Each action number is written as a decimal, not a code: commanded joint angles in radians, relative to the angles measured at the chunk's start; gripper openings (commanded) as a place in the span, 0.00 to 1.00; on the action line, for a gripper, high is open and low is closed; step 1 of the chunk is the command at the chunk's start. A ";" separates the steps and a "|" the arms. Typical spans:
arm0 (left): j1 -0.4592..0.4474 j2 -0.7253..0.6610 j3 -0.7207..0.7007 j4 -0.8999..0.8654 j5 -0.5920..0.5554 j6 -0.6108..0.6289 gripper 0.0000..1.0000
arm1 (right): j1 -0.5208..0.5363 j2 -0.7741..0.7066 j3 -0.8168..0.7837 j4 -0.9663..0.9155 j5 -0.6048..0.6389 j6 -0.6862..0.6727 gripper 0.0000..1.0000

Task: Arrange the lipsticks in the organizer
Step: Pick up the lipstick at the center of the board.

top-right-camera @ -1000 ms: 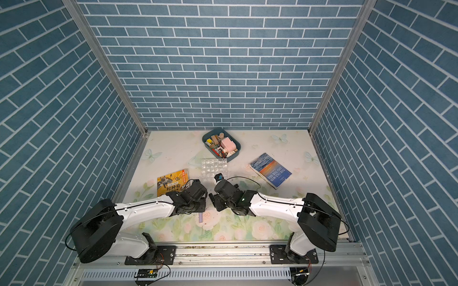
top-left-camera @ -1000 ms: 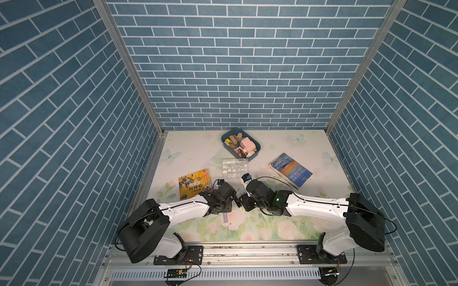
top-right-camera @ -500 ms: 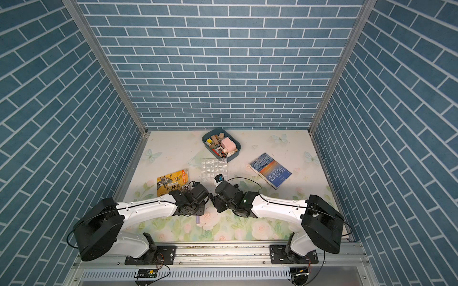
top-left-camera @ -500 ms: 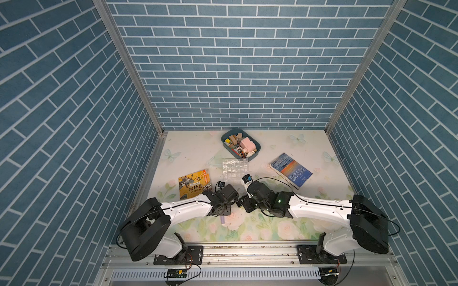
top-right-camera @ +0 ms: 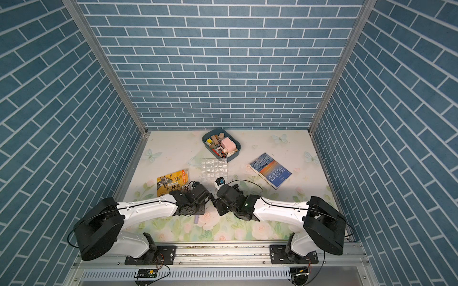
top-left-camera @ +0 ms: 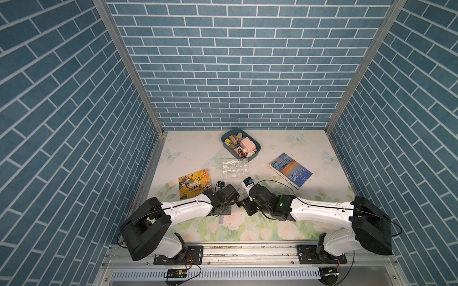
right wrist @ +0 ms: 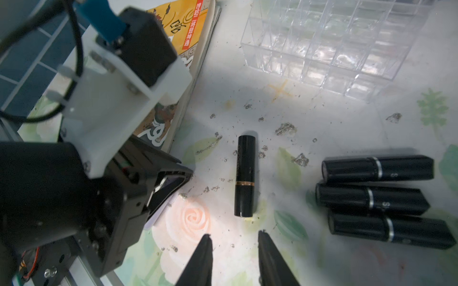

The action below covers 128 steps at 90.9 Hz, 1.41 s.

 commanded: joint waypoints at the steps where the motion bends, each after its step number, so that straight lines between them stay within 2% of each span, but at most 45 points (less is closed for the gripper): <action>1: 0.015 -0.056 0.039 0.041 -0.006 -0.029 0.22 | 0.058 -0.070 -0.046 0.101 0.053 -0.068 0.34; 11: 0.067 -0.112 0.033 0.110 0.025 -0.054 0.22 | 0.091 -0.111 -0.092 0.187 0.085 -0.092 0.35; 25: 0.148 -0.213 0.028 0.259 0.094 -0.121 0.23 | 0.086 -0.173 -0.153 0.341 0.083 -0.054 0.36; 32: 0.152 -0.241 0.029 0.356 0.125 -0.161 0.23 | 0.054 -0.172 -0.148 0.383 0.035 -0.019 0.43; 48: 0.152 -0.244 0.022 0.435 0.170 -0.209 0.23 | -0.025 -0.141 -0.121 0.386 -0.096 0.073 0.56; 61: 0.152 -0.259 -0.040 0.531 0.222 -0.280 0.23 | -0.045 -0.128 -0.099 0.355 -0.095 0.101 0.57; 71: 0.152 -0.272 -0.066 0.565 0.241 -0.302 0.23 | -0.068 -0.115 -0.088 0.321 -0.083 0.115 0.54; 107: 0.149 -0.294 -0.116 0.650 0.273 -0.344 0.23 | -0.085 -0.048 -0.060 0.386 -0.159 0.137 0.38; 128: 0.149 -0.311 -0.132 0.660 0.285 -0.356 0.24 | -0.087 -0.042 -0.048 0.388 -0.162 0.132 0.22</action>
